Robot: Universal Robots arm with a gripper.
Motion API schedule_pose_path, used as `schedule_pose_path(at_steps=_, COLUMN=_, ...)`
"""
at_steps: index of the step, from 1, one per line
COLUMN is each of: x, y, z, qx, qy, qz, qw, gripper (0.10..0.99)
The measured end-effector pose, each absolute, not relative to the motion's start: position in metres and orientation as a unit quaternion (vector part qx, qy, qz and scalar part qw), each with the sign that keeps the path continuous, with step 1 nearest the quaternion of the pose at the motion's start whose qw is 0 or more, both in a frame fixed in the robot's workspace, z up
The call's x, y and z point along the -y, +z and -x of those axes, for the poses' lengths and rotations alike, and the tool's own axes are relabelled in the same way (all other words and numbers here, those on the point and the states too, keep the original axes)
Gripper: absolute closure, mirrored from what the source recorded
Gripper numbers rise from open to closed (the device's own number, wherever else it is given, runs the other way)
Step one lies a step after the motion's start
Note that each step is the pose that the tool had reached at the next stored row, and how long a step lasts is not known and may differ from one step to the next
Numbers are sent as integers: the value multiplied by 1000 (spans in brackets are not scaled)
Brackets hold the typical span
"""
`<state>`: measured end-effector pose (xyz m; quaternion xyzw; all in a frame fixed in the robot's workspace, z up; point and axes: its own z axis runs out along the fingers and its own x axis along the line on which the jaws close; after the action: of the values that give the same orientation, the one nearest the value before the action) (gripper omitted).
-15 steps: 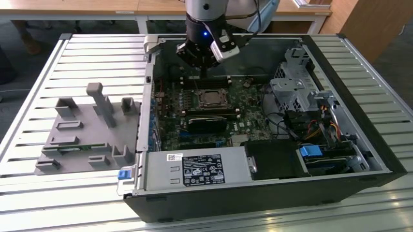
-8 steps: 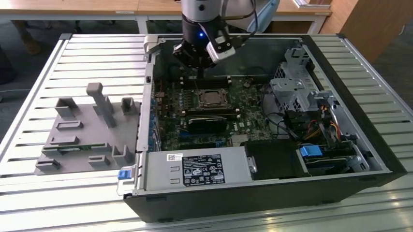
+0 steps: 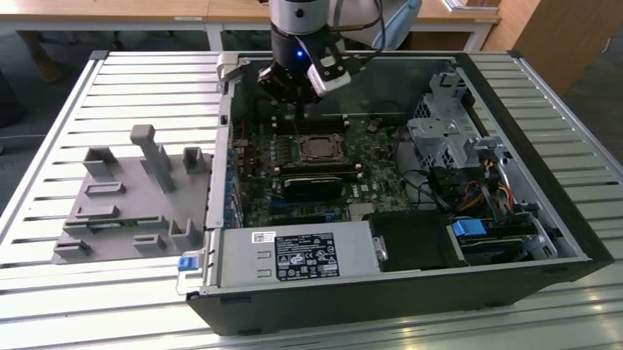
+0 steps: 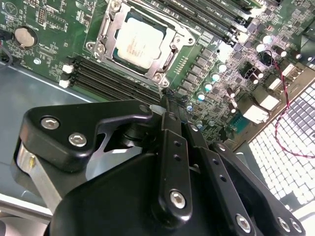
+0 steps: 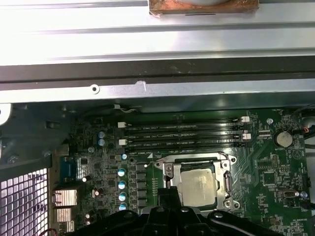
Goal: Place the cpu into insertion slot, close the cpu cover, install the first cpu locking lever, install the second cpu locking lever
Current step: 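Install the first cpu locking lever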
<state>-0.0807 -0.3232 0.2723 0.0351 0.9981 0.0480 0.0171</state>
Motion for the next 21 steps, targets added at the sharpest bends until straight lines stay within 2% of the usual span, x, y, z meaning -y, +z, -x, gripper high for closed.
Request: schedule_pose_path(at_steps=21, x=313, y=269, z=87, qx=-998, qy=48, qz=-35, qw=17, gripper=980)
